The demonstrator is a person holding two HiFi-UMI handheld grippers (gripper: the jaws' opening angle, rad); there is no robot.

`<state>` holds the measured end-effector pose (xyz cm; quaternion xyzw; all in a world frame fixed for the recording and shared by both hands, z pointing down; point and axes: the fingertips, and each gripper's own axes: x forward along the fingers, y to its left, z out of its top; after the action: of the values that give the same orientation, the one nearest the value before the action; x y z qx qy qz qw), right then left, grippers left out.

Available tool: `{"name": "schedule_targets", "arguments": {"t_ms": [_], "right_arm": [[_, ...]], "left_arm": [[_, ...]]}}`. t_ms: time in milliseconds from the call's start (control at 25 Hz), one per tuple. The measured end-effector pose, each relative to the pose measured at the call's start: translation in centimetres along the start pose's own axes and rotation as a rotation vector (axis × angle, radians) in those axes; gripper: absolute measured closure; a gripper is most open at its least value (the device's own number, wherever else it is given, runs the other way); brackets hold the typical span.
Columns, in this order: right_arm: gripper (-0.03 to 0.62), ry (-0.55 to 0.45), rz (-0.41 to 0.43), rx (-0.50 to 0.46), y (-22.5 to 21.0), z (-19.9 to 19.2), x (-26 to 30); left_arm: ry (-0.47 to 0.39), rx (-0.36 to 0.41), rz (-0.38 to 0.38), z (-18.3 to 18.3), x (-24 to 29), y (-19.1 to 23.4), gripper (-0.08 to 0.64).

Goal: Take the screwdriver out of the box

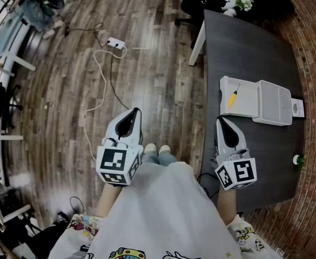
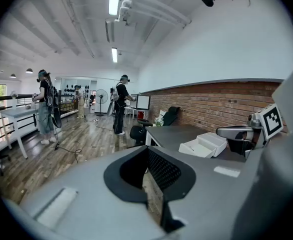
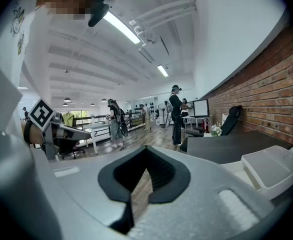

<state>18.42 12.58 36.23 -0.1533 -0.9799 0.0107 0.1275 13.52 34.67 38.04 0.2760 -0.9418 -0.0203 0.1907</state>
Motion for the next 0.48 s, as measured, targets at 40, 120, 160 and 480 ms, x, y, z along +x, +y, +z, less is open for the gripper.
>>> {"name": "schedule_targets", "arguments": {"t_ms": [40,120,160,480], "right_arm": [[0.592,-0.001,-0.007,0.005,-0.1,0.1,-0.3],[0.591,-0.005,-0.022,0.016,-0.4,0.2,-0.9],[0.591,-0.008,-0.031,0.021,-0.6,0.3,-1.1],[0.563,-0.004,-0.034,0.042,-0.2,-0.2,-1.0]], "left_arm": [[0.000,0.001,0.001,0.0,-0.2,-0.2,0.557],[-0.002,0.001,0.002,0.1,-0.5,-0.5,0.557],[-0.006,0.001,0.002,0.1,-0.5,-0.6,0.557],[-0.014,0.002,0.019,0.2,-1.2,-0.1,0.549]]}}
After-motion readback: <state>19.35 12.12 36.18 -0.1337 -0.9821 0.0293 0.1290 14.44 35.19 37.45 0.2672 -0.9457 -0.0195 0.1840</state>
